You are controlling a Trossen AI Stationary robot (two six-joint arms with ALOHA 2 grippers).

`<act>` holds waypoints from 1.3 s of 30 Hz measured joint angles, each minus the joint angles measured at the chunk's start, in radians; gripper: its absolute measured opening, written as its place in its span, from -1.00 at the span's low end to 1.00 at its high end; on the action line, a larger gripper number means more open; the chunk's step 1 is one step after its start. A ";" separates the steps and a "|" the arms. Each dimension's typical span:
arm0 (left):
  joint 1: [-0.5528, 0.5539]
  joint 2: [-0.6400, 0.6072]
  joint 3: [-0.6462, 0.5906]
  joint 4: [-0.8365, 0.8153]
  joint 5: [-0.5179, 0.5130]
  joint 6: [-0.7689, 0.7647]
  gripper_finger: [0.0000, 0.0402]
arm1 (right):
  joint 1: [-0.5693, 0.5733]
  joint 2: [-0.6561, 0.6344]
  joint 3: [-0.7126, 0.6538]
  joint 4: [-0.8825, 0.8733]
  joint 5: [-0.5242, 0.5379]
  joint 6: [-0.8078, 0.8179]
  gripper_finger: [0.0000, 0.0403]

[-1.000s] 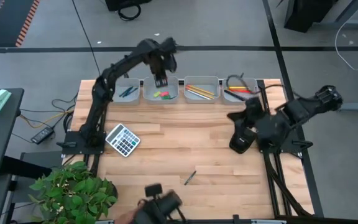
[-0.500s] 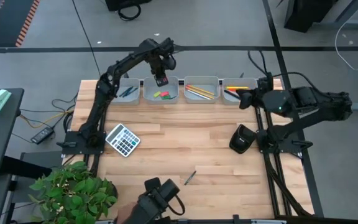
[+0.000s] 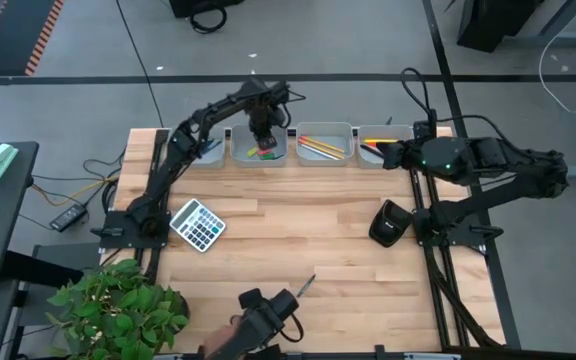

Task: Sort crayons/erasers/pens/pencils in bins
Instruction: Put the green crayon into the gray bin

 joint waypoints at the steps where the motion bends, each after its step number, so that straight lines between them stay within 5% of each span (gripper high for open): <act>1: -0.002 0.004 0.000 0.003 0.000 -0.004 -0.73 | 0.000 0.001 0.000 0.000 -0.001 0.008 -0.68; 14: -0.051 0.020 0.042 -0.070 -0.003 -0.048 -0.67 | 0.000 0.017 0.000 0.007 -0.058 0.014 -0.68; 27: -0.143 -0.291 0.030 0.002 -0.011 -0.248 -0.88 | 0.000 0.133 0.000 0.077 -0.453 -0.229 -0.56; 33: -0.196 -0.412 0.030 -0.009 -0.011 -0.285 -0.96 | 0.001 0.289 0.000 0.134 -0.663 -0.378 -0.36; 39: -0.254 -0.487 0.022 -0.133 -0.012 -0.339 -0.92 | 0.014 0.486 0.000 0.156 -0.777 -0.550 -0.36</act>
